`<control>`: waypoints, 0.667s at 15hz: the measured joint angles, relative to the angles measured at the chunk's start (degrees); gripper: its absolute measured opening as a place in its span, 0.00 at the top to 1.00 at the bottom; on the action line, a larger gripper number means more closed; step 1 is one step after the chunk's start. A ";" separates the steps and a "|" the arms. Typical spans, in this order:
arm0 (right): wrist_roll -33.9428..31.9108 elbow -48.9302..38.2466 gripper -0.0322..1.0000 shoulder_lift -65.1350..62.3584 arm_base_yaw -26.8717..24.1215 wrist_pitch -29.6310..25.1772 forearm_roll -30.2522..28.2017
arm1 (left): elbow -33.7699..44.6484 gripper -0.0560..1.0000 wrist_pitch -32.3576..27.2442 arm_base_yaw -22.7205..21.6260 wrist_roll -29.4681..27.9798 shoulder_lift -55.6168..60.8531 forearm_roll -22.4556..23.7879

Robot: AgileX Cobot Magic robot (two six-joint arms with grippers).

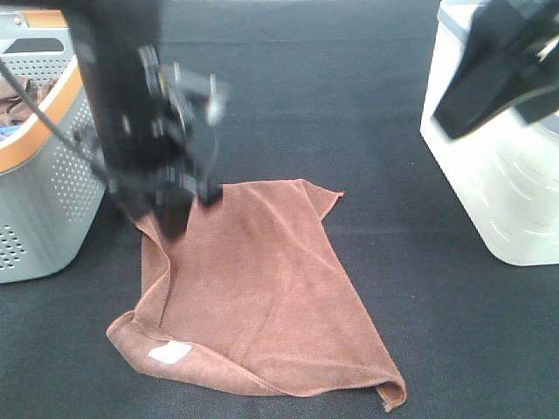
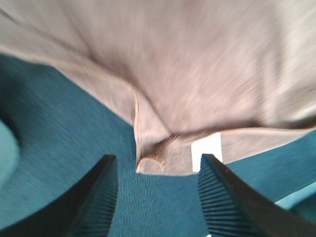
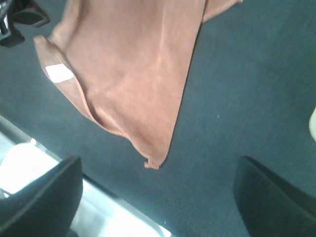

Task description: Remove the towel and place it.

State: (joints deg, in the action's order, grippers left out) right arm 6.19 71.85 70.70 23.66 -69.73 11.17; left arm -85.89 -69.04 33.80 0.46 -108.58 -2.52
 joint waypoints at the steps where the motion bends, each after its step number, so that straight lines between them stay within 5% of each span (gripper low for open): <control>1: -0.17 0.00 0.20 -2.64 0.00 -0.06 0.00 | -1.60 0.48 0.00 0.00 0.00 2.52 -0.23; 7: -0.97 -0.23 0.20 -15.58 0.00 -0.17 0.00 | -6.53 0.48 -0.29 0.00 0.00 21.66 -0.46; 10: -1.03 -10.43 0.20 -25.10 0.00 -0.11 0.00 | -2.58 0.48 -0.40 0.00 -2.92 34.32 -0.40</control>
State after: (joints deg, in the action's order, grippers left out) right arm 5.16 61.42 45.61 23.66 -69.84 11.17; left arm -88.46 -69.44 33.80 -2.46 -74.26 -2.92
